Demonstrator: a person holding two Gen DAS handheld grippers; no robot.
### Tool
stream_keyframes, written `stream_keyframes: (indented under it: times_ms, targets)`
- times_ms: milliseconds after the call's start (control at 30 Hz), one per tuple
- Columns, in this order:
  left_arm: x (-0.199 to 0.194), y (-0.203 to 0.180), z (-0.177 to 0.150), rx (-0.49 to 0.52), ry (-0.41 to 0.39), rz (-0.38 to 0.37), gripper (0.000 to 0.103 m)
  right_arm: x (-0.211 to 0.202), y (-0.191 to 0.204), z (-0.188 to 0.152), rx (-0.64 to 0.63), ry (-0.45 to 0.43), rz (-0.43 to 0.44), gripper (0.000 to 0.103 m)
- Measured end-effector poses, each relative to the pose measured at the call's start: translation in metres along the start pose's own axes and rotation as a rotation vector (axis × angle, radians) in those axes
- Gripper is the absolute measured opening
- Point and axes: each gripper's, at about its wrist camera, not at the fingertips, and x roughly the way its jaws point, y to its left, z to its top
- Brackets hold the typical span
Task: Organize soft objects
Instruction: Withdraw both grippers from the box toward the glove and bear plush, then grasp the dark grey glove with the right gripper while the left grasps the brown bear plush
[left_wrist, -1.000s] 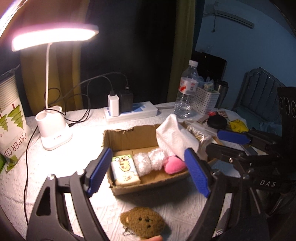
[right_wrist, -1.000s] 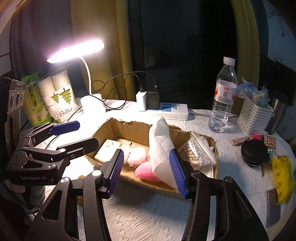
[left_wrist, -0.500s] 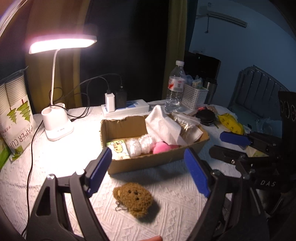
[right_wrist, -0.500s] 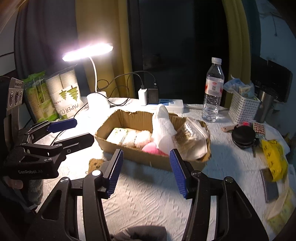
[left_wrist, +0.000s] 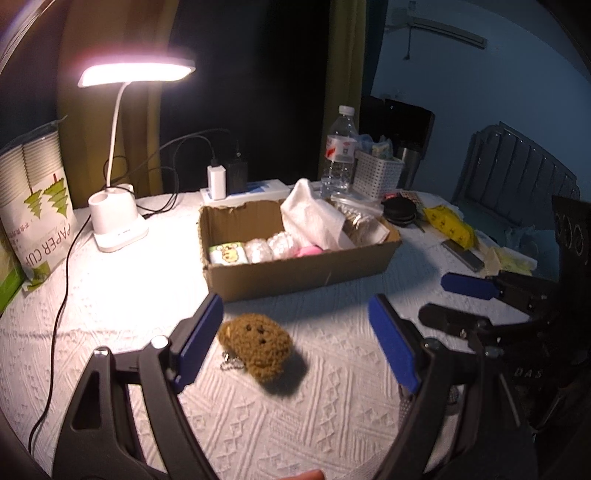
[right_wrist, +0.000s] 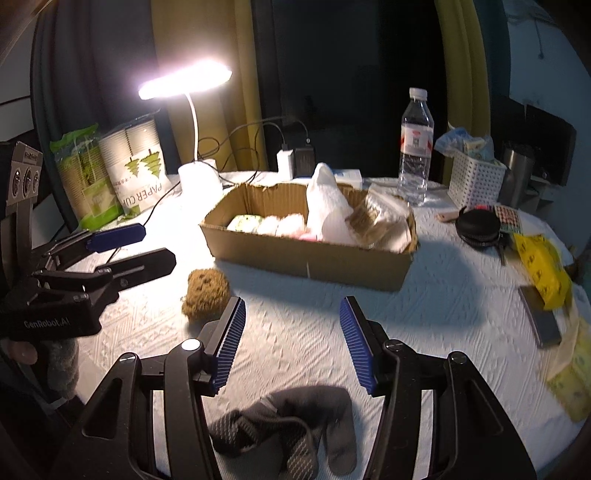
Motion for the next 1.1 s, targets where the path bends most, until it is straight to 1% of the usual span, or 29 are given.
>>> stream_keyframes:
  times_ms: [33,67,233,500,533,633,767,833,933,1033,1067,1100]
  targets:
    - [-0.001,0.000,-0.003,-0.002,0.005,0.000,0.082,0.000,0.000,-0.004,0.002,0.007,0.002,0.073]
    - [-0.002,-0.001,-0.006,-0.002,0.008,-0.001,0.082,0.000,0.000,-0.008,0.004,0.009,0.001,0.082]
    - [-0.002,-0.002,-0.021,-0.005,0.034,-0.008,0.082,0.001,-0.001,-0.027,0.018,0.036,-0.012,0.082]
    - [0.006,-0.006,-0.044,-0.021,0.108,-0.044,0.083,0.015,-0.002,-0.051,0.031,0.109,-0.012,0.082]
    - [0.007,-0.005,-0.045,-0.023,0.113,-0.044,0.083,0.018,-0.002,-0.053,0.031,0.124,-0.013,0.082]
    - [0.014,-0.003,-0.047,-0.027,0.133,-0.030,0.097,0.030,-0.001,-0.061,0.030,0.176,0.000,0.082]
    - [0.023,-0.001,-0.047,-0.029,0.159,-0.015,0.097,0.038,0.004,-0.066,0.023,0.193,0.034,0.082]
    - [0.029,-0.001,-0.046,-0.029,0.174,0.000,0.097,0.041,0.004,-0.066,0.023,0.199,0.039,0.080]
    - [0.038,0.001,-0.045,-0.027,0.199,0.028,0.097,0.044,0.004,-0.065,0.013,0.190,0.057,0.074]
    - [0.048,0.005,-0.043,-0.033,0.218,0.053,0.097,0.046,0.001,-0.062,0.006,0.180,0.070,0.059]
    - [0.051,0.006,-0.041,-0.035,0.221,0.063,0.097,0.047,-0.002,-0.060,0.015,0.176,0.078,0.050]
    - [0.054,0.008,-0.039,-0.037,0.223,0.073,0.097,0.048,-0.005,-0.059,0.019,0.173,0.081,0.045]
